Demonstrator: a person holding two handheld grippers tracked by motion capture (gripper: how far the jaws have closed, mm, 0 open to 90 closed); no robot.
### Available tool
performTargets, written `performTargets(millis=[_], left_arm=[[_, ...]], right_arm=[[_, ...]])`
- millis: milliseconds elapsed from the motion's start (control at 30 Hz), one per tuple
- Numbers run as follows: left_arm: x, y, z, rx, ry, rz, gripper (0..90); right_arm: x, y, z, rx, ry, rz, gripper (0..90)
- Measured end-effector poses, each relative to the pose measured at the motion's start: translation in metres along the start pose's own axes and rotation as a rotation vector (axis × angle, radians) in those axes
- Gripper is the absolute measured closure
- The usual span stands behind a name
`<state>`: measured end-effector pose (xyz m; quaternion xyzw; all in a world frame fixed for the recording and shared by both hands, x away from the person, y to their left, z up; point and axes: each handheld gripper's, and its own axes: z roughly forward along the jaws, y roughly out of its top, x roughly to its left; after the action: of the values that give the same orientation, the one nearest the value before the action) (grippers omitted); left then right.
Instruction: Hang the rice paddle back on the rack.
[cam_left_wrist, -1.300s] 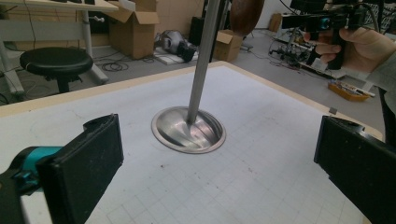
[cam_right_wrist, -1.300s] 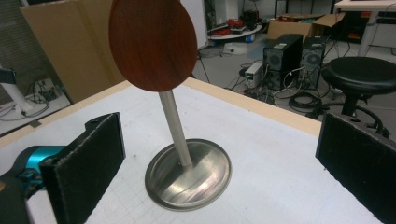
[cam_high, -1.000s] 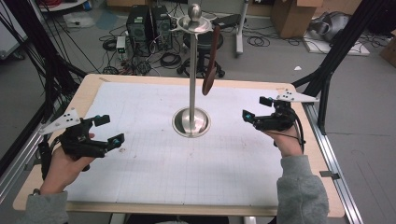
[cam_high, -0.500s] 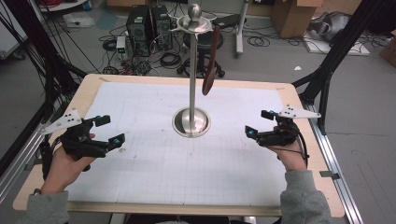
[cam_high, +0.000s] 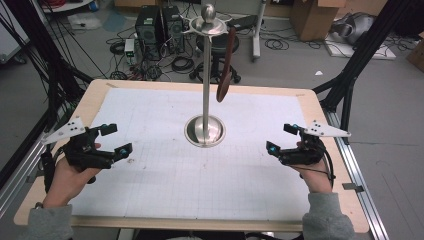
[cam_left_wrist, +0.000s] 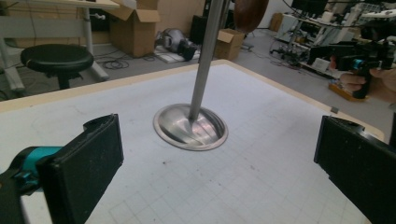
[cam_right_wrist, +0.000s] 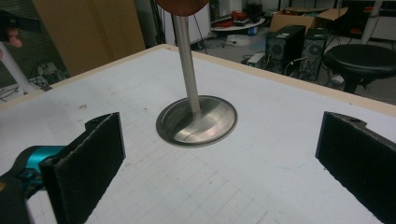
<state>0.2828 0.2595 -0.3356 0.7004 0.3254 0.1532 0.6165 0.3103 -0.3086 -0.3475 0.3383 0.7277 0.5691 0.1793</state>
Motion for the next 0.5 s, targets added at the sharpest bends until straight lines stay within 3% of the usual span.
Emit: performTargets(millis=[400,500], left_arm=[[0.001,-0.001,0.0,0.004,0.01,-0.002,1.8],[0.002,-0.001,0.001,0.003,0.011,-0.002,1.8]], right_arm=[[-0.011,-0.015,-0.018,-0.017,-0.032,0.051,0.1],[-0.013,-0.022,-0.021,-0.013,-0.064,0.042,0.1]])
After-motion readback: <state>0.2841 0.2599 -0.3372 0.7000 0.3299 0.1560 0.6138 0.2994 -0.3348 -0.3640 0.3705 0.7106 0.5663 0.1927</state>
